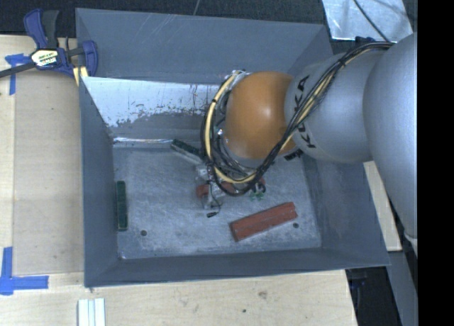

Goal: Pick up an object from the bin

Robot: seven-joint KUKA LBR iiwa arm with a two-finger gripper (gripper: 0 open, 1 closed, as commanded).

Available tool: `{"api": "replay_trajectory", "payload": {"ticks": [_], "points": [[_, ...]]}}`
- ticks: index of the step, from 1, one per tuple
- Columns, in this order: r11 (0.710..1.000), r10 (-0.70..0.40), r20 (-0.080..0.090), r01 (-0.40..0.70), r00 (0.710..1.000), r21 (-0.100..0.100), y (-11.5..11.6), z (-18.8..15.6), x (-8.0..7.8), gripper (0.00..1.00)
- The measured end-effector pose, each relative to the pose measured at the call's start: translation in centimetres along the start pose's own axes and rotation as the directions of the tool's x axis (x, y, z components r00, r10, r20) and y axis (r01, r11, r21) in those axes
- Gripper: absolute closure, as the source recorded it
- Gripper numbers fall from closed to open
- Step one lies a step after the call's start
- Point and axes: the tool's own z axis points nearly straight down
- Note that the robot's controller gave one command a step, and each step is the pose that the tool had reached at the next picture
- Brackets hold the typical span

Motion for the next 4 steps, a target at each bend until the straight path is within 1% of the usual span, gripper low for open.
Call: {"api": "replay_trajectory", "payload": {"ticks": [1, 2, 3, 4], "points": [[1.000, 0.000, 0.000, 0.000, 1.000, 0.000, 0.0, 0.0, 0.0, 1.00], [1.000, 0.006, -0.004, -0.006, 1.000, 0.000, -0.9, -5.9, -0.4, 1.00], [0.999, -0.053, 0.011, 0.053, 0.999, 0.002, -1.0, -4.7, 1.8, 1.00], [0.999, -0.053, -0.015, 0.053, 0.999, -0.002, -2.4, -6.1, 3.9, 1.00]]}}
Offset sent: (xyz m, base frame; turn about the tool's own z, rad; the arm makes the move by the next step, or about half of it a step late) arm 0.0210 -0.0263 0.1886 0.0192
